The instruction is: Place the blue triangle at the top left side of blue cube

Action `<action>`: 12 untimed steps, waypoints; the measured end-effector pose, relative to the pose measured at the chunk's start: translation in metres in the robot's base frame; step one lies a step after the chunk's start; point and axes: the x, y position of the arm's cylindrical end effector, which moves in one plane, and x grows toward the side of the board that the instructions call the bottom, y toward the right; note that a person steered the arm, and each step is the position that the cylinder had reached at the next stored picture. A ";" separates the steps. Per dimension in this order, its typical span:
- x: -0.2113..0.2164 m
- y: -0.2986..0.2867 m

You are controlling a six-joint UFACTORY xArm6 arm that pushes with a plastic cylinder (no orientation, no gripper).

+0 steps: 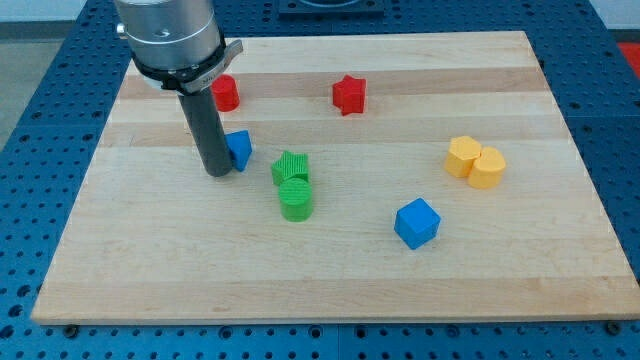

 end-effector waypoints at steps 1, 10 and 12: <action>-0.007 0.000; -0.054 0.042; -0.054 0.063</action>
